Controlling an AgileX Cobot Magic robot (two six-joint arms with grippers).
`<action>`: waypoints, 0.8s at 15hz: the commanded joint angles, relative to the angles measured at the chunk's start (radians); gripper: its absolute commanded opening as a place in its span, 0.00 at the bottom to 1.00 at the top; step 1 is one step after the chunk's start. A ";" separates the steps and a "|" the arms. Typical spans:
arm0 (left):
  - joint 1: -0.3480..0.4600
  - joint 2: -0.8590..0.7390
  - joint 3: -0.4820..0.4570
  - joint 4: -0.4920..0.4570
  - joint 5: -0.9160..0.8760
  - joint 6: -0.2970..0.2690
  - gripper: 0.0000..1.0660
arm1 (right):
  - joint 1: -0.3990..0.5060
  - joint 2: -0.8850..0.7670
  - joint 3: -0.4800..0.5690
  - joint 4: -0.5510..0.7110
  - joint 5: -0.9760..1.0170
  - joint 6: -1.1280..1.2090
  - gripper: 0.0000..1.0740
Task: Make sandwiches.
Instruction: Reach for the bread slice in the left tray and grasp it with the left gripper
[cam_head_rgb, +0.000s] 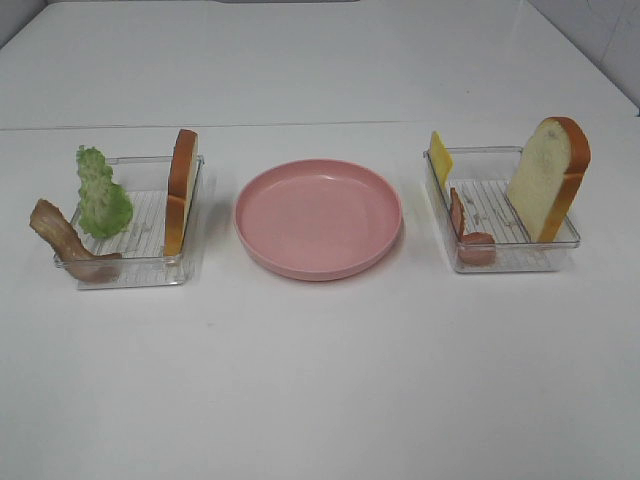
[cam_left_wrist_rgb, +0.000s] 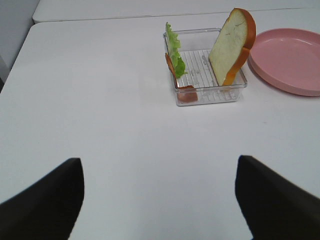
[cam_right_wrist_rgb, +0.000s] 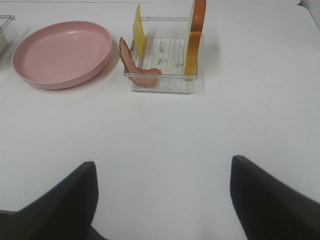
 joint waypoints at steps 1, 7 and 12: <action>-0.006 -0.021 0.002 -0.002 -0.009 0.000 0.74 | -0.007 -0.015 0.001 0.005 -0.010 -0.005 0.66; -0.006 -0.021 0.002 -0.002 -0.009 0.000 0.74 | -0.007 -0.015 0.001 0.005 -0.010 -0.005 0.66; -0.006 -0.021 0.002 -0.002 -0.009 0.000 0.74 | -0.007 -0.015 0.001 0.005 -0.010 -0.005 0.66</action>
